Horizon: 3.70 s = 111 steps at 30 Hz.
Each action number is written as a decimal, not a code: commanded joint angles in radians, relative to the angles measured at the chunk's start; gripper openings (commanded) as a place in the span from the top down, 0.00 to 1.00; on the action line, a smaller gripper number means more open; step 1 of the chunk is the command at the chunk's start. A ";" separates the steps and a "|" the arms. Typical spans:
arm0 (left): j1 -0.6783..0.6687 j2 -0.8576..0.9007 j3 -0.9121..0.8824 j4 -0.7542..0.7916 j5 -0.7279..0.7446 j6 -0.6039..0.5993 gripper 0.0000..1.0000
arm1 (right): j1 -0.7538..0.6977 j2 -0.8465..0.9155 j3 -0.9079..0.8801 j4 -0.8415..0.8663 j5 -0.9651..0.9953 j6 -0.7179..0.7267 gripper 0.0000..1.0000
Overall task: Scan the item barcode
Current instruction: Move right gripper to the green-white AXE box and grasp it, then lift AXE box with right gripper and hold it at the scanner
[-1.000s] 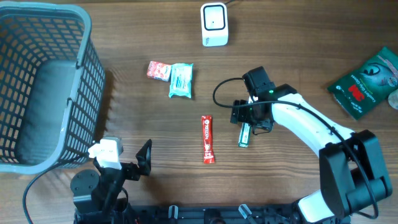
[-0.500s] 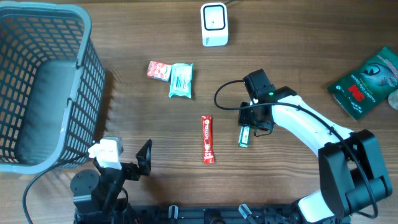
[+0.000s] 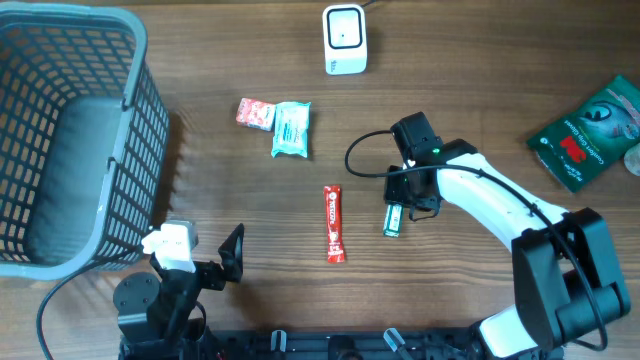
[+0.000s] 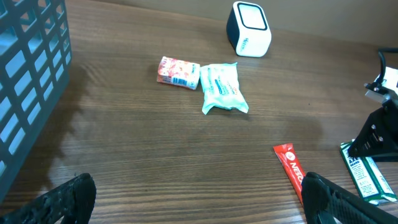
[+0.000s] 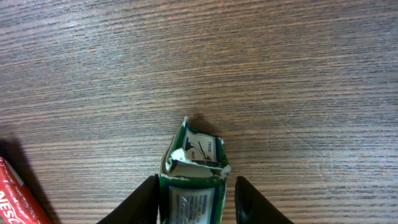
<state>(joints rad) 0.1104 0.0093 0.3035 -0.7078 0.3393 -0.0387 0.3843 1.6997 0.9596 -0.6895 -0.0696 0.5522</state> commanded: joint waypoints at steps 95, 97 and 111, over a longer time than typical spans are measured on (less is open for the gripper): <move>0.005 -0.003 -0.004 0.003 0.008 0.016 0.00 | -0.093 0.138 0.321 0.072 -0.004 -0.459 0.00; 0.005 -0.003 -0.004 0.003 0.008 0.016 0.00 | -0.070 0.166 0.321 0.079 0.026 -0.460 0.01; 0.005 -0.003 -0.004 0.003 0.008 0.016 0.00 | 0.040 0.371 0.321 0.112 0.257 -0.468 0.49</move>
<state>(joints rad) 0.1104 0.0093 0.3035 -0.7078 0.3393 -0.0387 0.4290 2.0098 1.2850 -0.5743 0.1368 0.0856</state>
